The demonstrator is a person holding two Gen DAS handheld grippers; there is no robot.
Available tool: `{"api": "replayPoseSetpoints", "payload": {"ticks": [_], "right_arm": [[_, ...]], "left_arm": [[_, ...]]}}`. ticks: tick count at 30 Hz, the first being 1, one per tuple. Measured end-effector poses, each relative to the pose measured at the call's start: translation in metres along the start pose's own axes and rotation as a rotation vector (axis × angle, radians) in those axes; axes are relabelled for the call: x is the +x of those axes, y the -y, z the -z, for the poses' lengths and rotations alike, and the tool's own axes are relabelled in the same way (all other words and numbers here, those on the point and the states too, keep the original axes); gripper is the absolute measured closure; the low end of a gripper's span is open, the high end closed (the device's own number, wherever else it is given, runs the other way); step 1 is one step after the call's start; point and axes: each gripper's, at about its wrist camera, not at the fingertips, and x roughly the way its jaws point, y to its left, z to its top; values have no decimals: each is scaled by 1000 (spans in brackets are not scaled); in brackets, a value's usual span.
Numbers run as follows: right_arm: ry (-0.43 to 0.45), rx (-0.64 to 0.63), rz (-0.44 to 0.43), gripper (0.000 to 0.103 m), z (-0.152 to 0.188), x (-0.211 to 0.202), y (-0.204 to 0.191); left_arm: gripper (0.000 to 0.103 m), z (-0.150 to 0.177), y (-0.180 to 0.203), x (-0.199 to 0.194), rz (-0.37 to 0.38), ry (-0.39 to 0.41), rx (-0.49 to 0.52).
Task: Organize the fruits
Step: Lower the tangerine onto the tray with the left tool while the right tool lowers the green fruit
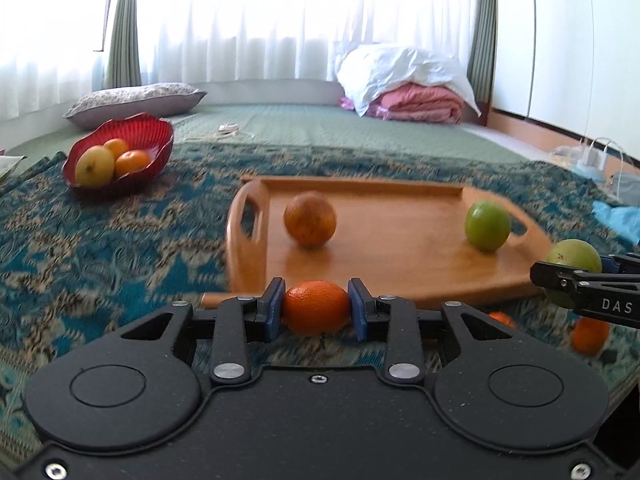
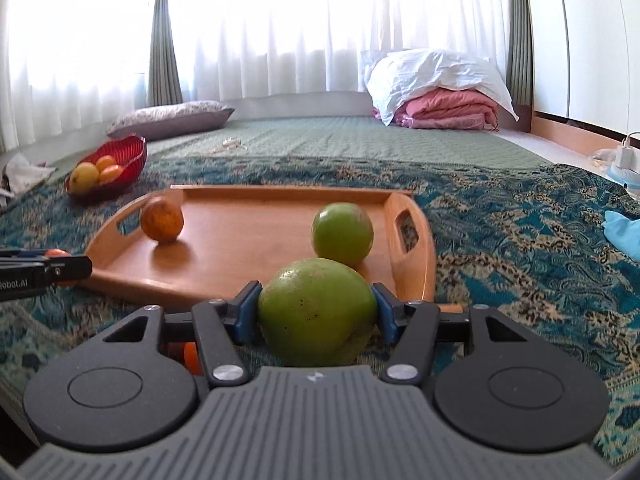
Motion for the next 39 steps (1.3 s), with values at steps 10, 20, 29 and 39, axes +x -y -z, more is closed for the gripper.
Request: {"api": "replayPoseSetpoints", "payload": {"ticks": [10,20,29,39], "right_arm": [[-54,124,39,42,-29,47,19],[-127,165,59,41,-31,80,25],[-148,165,67,41,-37,95,23],[-168,182,85,41,-39,106,25]], "left_arm": [[71,-27,6,42,34,-38,-51],[71,-28,-6,84,4,-108,-84],[71,-27,-8,99,4,-128,-102],[71,-27,-6,111,6,-141,-106]]}}
